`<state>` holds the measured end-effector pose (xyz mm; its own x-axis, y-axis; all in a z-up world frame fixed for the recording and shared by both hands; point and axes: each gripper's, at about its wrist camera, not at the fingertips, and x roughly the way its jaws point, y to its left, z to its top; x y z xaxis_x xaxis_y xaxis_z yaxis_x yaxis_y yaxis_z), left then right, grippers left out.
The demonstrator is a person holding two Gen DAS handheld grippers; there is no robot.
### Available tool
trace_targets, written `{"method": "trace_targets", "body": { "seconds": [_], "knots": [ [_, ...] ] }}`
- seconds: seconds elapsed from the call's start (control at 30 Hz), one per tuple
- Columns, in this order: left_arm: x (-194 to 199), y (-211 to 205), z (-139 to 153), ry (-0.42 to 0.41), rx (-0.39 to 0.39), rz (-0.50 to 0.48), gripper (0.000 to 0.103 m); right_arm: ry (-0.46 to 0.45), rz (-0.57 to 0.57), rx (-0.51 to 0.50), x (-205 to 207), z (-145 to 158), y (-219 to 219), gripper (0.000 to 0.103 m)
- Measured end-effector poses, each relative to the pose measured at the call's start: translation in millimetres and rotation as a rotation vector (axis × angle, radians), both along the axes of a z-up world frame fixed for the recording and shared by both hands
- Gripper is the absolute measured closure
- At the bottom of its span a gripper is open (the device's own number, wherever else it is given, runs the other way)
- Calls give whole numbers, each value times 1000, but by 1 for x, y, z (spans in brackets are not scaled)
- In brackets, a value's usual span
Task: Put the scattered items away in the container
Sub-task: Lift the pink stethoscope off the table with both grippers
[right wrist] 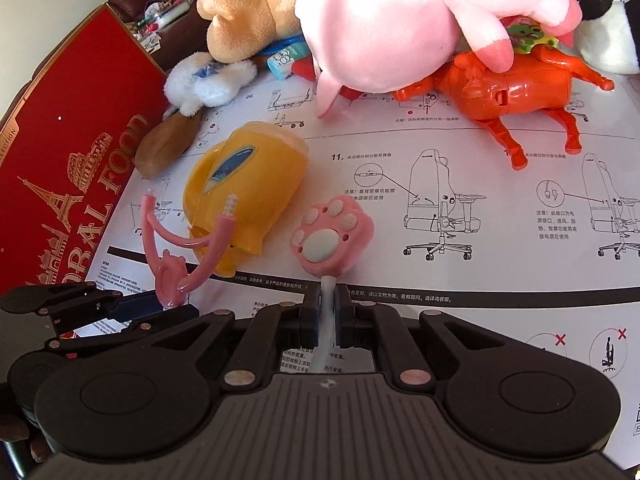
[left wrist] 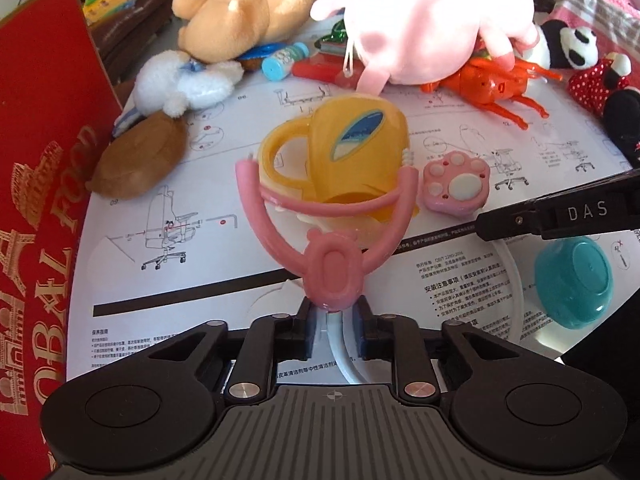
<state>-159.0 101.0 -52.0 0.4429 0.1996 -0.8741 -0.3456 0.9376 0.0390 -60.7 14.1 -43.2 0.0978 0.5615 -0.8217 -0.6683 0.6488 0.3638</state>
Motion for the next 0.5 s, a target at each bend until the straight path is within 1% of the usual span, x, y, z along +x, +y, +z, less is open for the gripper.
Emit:
{"method": "trace_targets", "body": {
  "seconds": [0.1, 0.13, 0.17, 0.2, 0.27, 0.3, 0.33, 0.43, 0.5],
  "knots": [
    [7, -1, -1, 13, 19, -20, 88, 0, 7, -8, 0, -4, 4, 95],
    [10, -2, -1, 18, 19, -27, 80, -4, 12, -9, -1, -5, 5, 94],
    [11, -2, -1, 21, 22, -30, 75, -7, 17, -11, -1, -6, 6, 93],
    [12, -3, -1, 24, 26, -29, 72, -10, 21, -11, -1, -6, 6, 93],
    [13, -5, -2, 27, 40, -39, 72, -31, 30, -15, -2, -5, 7, 92],
    [13, -6, -2, 29, 46, -43, 77, -48, 38, -21, -4, -5, 9, 92],
    [14, -7, -2, 32, 52, -44, 91, -65, 44, -27, -6, -4, 11, 92],
    [15, -9, -2, 34, 50, -44, 95, -107, 59, -36, -9, -3, 17, 85],
    [15, -7, -2, 33, 36, -35, 95, -155, 81, -45, -14, -3, 23, 84]
  ]
}}
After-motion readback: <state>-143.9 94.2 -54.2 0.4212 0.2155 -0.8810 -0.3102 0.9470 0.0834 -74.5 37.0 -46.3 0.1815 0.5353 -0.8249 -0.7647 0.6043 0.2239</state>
